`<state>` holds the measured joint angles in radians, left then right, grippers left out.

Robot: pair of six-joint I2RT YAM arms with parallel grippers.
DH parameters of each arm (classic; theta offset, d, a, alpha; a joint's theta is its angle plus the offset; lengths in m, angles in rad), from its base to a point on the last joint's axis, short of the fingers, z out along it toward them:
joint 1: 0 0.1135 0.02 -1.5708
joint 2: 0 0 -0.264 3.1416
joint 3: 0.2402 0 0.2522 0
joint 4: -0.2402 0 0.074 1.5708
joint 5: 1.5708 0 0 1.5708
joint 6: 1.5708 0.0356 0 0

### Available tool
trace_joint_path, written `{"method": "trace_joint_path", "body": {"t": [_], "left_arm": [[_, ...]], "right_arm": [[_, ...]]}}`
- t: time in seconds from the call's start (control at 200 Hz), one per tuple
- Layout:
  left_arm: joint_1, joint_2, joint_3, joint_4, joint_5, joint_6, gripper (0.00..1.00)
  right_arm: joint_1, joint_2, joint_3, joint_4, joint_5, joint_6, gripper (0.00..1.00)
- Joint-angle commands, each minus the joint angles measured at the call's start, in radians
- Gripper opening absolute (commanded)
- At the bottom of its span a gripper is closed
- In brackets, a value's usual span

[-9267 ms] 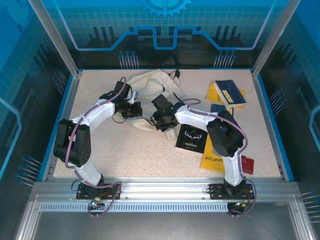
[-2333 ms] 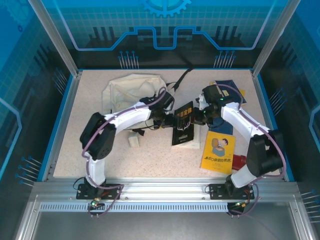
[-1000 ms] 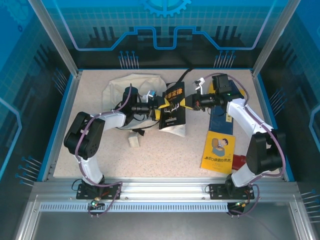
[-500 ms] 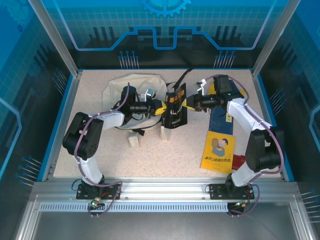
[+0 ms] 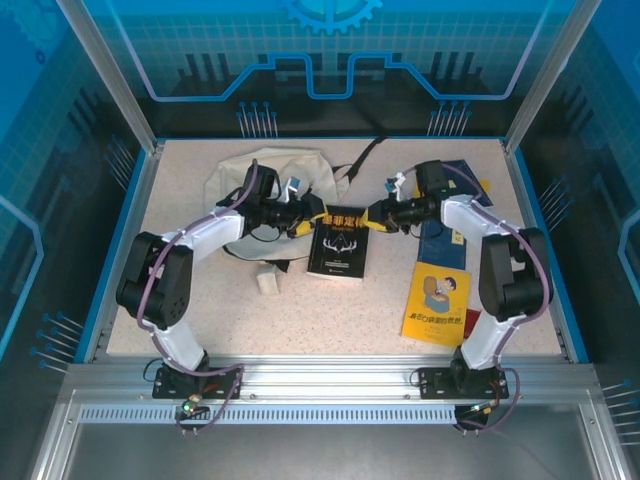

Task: Pack the student bag

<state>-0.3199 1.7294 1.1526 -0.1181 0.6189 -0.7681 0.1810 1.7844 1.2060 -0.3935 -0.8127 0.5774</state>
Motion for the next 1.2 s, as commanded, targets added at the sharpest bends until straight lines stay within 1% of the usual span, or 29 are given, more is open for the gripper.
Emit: {"method": "trace_joint_path", "body": {"t": [0.0, 0.04, 0.085, 0.16, 0.195, 0.235, 0.34, 0.45, 0.61, 0.79, 0.865, 1.046, 1.191], "left_arm": [[0.004, -0.044, 0.060, -0.237, -0.181, 0.149, 0.73], [0.002, -0.034, 0.065, -0.263, -0.207, 0.165, 0.73], [0.002, -0.021, 0.067, -0.282, -0.225, 0.172, 0.73], [-0.002, 0.002, 0.068, -0.285, -0.213, 0.177, 0.72], [-0.006, 0.014, 0.073, -0.288, -0.207, 0.181, 0.72], [-0.013, 0.030, 0.082, -0.293, -0.205, 0.189, 0.71], [-0.028, 0.077, 0.116, -0.309, -0.207, 0.199, 0.69], [-0.035, 0.133, 0.148, -0.314, -0.189, 0.197, 0.66], [-0.049, 0.203, 0.193, -0.322, -0.165, 0.204, 0.64], [-0.057, 0.253, 0.225, -0.324, -0.147, 0.202, 0.63], [-0.058, 0.269, 0.233, -0.320, -0.135, 0.200, 0.62], [-0.057, 0.315, 0.254, -0.353, -0.145, 0.197, 0.61], [-0.055, 0.336, 0.262, -0.322, -0.053, 0.192, 0.61]], "right_arm": [[0.036, 0.073, 0.044, 0.002, 0.063, 0.004, 0.23], [0.044, 0.092, 0.055, -0.014, 0.105, -0.004, 0.29], [0.056, 0.104, 0.065, -0.037, 0.165, -0.016, 0.39], [0.081, 0.114, 0.090, -0.104, 0.300, -0.040, 0.53], [0.093, 0.120, 0.099, -0.127, 0.347, -0.049, 0.57], [0.105, 0.125, 0.103, -0.139, 0.375, -0.052, 0.59], [0.129, 0.149, 0.115, -0.164, 0.431, -0.050, 0.60], [0.144, 0.171, 0.116, -0.166, 0.458, -0.037, 0.60], [0.162, 0.194, 0.140, -0.200, 0.520, -0.040, 0.62], [0.172, 0.218, 0.153, -0.209, 0.525, -0.039, 0.64], [0.173, 0.229, 0.152, -0.195, 0.499, -0.040, 0.63], [0.178, 0.259, 0.172, -0.160, 0.410, -0.060, 0.54], [0.179, 0.282, 0.186, -0.132, 0.336, -0.076, 0.50]]}}
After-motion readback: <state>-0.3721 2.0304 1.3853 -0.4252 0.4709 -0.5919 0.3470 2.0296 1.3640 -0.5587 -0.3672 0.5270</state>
